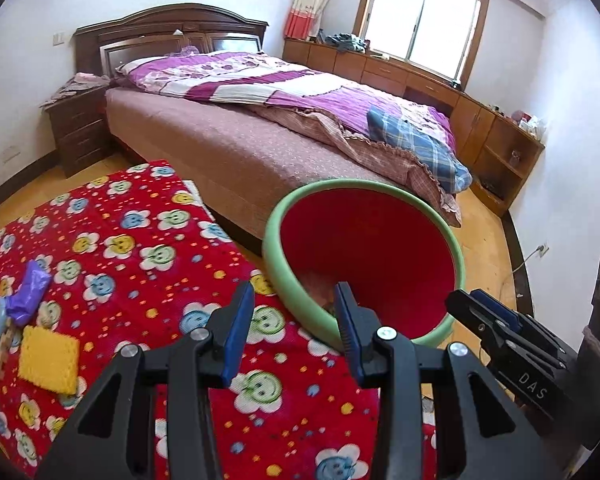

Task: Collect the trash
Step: 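Move both open tools back to the table toward the blue plastic piece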

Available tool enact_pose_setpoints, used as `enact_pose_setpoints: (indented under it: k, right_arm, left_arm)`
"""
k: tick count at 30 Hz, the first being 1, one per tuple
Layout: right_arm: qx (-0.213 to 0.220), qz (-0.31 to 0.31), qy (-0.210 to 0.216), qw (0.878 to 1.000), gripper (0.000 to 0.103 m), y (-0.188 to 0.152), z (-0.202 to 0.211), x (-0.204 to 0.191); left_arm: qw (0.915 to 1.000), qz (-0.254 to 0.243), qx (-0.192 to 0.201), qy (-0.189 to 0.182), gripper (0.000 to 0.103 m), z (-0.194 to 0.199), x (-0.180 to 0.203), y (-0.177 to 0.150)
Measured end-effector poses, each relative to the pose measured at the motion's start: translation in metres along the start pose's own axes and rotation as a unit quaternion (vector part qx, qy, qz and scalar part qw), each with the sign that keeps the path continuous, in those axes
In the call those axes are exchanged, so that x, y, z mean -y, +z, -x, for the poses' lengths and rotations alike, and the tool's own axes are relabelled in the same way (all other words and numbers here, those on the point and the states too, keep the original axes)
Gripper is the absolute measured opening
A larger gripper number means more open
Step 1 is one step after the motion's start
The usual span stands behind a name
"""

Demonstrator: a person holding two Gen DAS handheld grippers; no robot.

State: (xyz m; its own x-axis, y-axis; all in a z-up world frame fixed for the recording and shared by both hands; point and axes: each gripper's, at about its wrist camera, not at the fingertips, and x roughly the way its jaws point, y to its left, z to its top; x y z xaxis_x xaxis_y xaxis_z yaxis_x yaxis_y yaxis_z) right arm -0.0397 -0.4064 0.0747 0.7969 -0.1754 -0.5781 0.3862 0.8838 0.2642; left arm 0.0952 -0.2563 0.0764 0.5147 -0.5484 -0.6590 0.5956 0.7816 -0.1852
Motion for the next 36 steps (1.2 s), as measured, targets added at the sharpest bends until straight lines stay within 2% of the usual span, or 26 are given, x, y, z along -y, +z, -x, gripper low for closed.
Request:
enact_pose_setpoints:
  k: [4, 21, 28, 36]
  right_arm:
    - [-0.002, 0.004, 0.005, 1.0, 0.056, -0.004, 0.004, -0.011]
    - [-0.028, 0.036, 0.026, 0.999, 0.057, -0.02, 0.0, -0.058]
    - [-0.039, 0.039, 0.031, 0.998, 0.057, -0.023, -0.004, -0.069]
    - [-0.049, 0.045, 0.034, 0.997, 0.057, -0.026, -0.011, -0.084]
  left_arm:
    - [0.9999, 0.009, 0.005, 0.009, 0.041, 0.013, -0.011, -0.005]
    - [0.995, 0.061, 0.02, 0.076, 0.041, 0.054, -0.092, -0.019]
    - [0.9898, 0.086, 0.02, 0.112, 0.041, 0.066, -0.14, -0.019]
    - [0.9785, 0.113, 0.01, 0.172, 0.042, 0.07, -0.202, -0.025]
